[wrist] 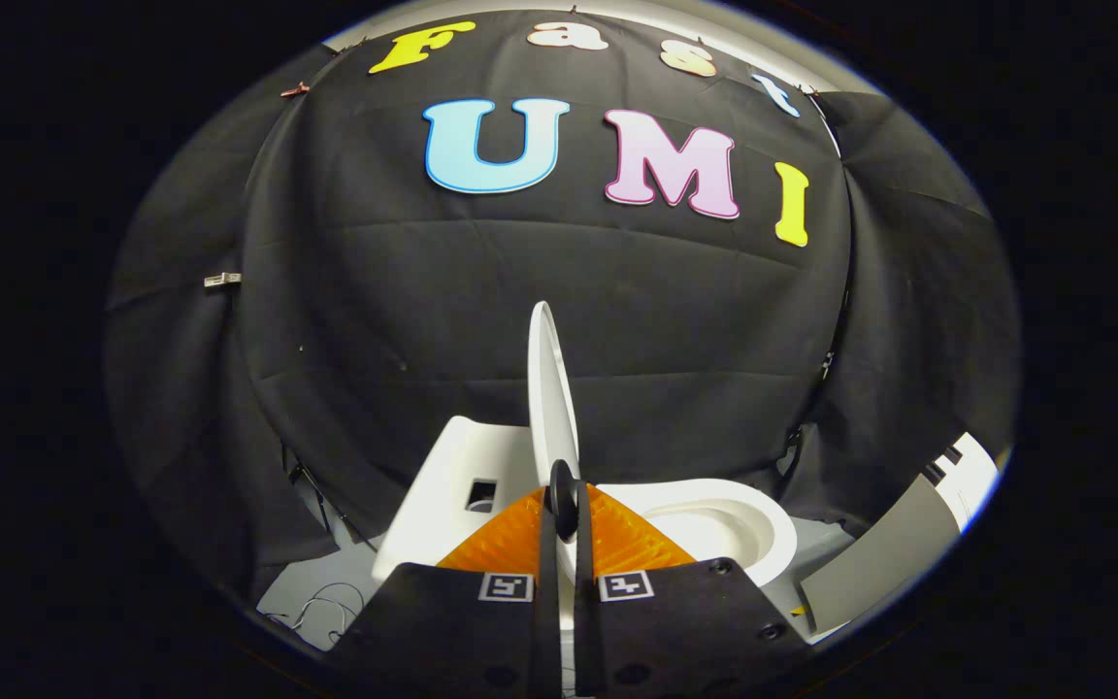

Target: Open the toilet lid.

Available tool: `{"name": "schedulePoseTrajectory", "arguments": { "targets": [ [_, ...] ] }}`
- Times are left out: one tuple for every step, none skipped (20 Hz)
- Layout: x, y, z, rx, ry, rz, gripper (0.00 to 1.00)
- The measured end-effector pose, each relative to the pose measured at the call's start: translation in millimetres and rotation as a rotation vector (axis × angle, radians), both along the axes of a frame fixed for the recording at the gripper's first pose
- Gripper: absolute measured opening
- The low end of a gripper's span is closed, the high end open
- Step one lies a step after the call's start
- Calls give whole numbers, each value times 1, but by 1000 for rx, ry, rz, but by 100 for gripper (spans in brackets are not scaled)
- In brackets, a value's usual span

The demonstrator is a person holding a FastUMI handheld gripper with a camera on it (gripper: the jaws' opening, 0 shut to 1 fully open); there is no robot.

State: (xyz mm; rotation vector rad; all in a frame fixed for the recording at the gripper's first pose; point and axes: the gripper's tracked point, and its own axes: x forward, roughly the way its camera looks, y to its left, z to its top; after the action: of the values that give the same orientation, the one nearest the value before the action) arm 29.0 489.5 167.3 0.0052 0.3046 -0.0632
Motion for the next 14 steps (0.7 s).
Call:
{"name": "schedulePoseTrajectory", "arguments": {
  "targets": [
    [2,9,-2,-7,7,11,11],
    [3,16,-3,-21,6,24,11],
    [0,21,-3,-40,-1,33,11],
    [-1,22,-2,-49,-8,32,11],
    [-2,19,-4,-49,-13,26,11],
    [-3,19,-5,-46,-13,23,11],
    [-3,20,-6,-48,-9,28,11],
    [-1,22,-6,-49,-7,36,11],
    [0,23,-4,-52,-3,42,11],
    [2,22,-4,-49,-5,45,13],
    [2,22,-4,-39,-4,62,13],
    [1,26,-4,-41,-2,85,18],
    [3,32,0,-37,-18,118,38],
    [3,33,0,-41,-21,134,58]
  ]
}}
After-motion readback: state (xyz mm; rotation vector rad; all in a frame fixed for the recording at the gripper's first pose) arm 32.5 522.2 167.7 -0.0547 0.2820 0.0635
